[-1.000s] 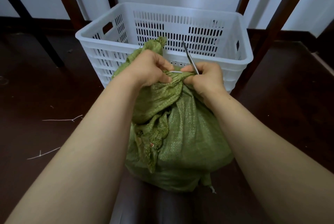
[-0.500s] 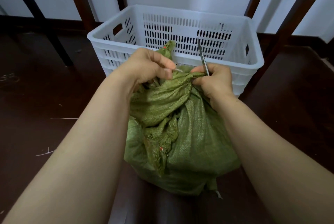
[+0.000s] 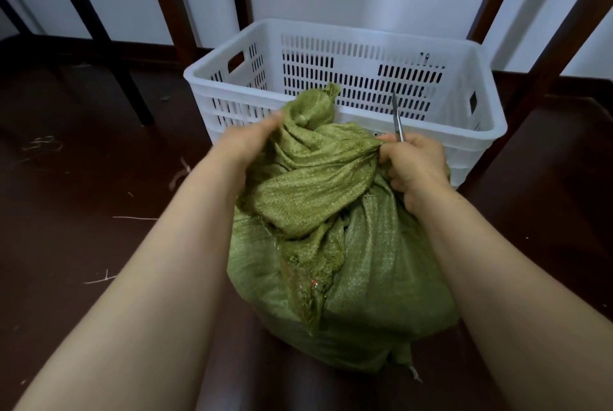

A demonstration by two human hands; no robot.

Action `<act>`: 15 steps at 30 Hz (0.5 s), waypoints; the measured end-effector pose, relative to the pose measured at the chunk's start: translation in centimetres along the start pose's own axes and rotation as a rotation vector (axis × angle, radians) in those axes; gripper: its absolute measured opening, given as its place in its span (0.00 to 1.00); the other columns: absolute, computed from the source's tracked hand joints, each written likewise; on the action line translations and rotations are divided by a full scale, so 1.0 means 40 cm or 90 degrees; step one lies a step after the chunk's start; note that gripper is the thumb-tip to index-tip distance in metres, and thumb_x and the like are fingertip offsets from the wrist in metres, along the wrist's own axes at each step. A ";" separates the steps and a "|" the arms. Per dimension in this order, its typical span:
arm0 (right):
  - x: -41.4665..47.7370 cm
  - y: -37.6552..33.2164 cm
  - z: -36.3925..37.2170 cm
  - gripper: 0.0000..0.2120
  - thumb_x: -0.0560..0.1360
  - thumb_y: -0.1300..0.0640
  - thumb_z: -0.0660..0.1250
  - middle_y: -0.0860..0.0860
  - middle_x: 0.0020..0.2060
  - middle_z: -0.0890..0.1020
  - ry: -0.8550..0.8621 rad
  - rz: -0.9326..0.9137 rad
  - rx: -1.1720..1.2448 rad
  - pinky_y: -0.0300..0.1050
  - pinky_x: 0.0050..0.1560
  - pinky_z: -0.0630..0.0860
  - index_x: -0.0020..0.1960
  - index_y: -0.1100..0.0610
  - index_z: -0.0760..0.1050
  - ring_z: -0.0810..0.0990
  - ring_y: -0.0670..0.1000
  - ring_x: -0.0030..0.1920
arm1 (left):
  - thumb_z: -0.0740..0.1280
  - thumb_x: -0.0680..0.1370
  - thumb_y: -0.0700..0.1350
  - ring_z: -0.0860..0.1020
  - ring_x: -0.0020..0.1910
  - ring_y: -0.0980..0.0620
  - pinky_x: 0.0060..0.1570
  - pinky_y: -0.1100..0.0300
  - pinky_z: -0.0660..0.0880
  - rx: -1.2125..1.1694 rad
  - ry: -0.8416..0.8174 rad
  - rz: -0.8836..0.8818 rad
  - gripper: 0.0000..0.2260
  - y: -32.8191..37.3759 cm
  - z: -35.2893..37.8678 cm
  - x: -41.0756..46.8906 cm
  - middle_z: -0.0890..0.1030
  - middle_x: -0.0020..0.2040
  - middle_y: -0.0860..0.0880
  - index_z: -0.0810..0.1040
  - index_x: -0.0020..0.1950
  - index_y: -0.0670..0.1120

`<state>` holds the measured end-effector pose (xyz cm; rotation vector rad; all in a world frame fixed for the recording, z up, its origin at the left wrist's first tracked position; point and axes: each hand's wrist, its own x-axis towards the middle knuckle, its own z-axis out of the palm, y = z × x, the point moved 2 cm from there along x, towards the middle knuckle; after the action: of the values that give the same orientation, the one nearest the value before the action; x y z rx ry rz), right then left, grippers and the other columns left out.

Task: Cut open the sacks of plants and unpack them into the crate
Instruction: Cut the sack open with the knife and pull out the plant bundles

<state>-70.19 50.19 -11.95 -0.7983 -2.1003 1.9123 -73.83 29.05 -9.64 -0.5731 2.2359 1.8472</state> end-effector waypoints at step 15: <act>-0.005 -0.115 -0.054 0.17 0.67 0.48 0.76 0.47 0.28 0.76 -0.081 0.056 0.411 0.33 0.15 0.53 0.47 0.57 0.74 0.57 0.42 0.17 | 0.73 0.65 0.51 0.78 0.54 0.47 0.57 0.54 0.75 0.069 -0.216 0.314 0.21 0.095 0.137 -0.098 0.79 0.55 0.46 0.74 0.55 0.47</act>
<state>-70.15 51.85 -7.14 -0.6336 -1.3565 2.5247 -72.36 35.63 -5.87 0.3217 2.3524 1.8252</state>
